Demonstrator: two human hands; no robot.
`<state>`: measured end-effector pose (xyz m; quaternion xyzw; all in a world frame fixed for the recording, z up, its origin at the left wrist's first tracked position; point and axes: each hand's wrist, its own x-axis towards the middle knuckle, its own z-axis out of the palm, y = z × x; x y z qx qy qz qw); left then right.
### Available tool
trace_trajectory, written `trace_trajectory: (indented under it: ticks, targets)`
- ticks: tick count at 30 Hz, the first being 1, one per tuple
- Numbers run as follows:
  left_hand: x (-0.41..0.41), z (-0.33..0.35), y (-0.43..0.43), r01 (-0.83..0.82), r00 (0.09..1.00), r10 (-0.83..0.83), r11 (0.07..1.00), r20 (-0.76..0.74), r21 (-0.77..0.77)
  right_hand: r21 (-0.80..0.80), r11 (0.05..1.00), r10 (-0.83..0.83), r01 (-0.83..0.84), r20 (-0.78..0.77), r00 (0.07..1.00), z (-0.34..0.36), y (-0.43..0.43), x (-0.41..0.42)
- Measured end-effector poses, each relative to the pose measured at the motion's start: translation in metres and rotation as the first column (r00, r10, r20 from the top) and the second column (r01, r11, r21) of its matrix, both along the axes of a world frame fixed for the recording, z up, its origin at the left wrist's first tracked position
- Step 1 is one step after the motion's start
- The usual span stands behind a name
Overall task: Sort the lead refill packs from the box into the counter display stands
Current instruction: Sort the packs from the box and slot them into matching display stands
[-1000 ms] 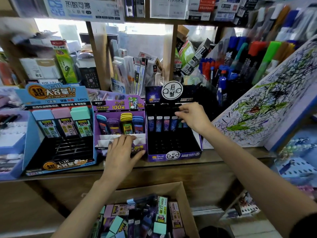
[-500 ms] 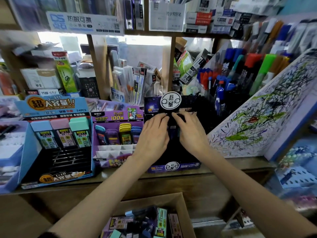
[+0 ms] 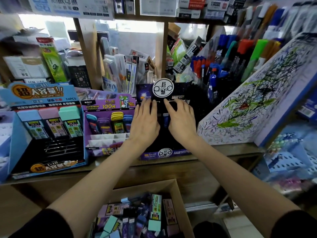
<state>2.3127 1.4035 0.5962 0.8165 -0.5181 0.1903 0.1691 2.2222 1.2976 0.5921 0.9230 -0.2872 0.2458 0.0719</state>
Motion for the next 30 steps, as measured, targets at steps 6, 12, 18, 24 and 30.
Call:
trace_trajectory:
  ticks: [6, 12, 18, 24, 30]
  targets:
    - [-0.026, 0.005, 0.059, 0.173, 0.985, -0.172, 0.980, 0.022, -0.096, 0.181, 0.971, 0.125, -0.159, 0.186, 0.975, 0.017, 0.027, -0.032]
    - [-0.047, -0.072, 0.164, 0.166, 0.947, -0.121, 0.977, -0.298, 0.132, 0.519, 0.766, 0.416, -0.380, 0.051, 0.908, -0.043, 0.093, -0.091]
    - [-0.060, -0.189, 0.231, 0.107, 0.783, 0.137, 0.931, -0.607, 0.349, 0.791, 0.605, 0.450, -0.091, -0.246, 0.859, -0.153, 0.133, -0.116]
    - [-0.069, -0.255, 0.254, 0.165, 0.556, 0.212, 0.919, -0.803, 0.357, 0.835, 0.519, 0.345, 0.185, -0.402, 0.848, -0.238, 0.157, -0.129]
    - [-0.083, -0.282, 0.242, 0.208, 0.442, 0.261, 0.901, -0.858, 0.381, 0.849, 0.520, 0.344, 0.094, -0.309, 0.887, -0.264, 0.188, -0.123]
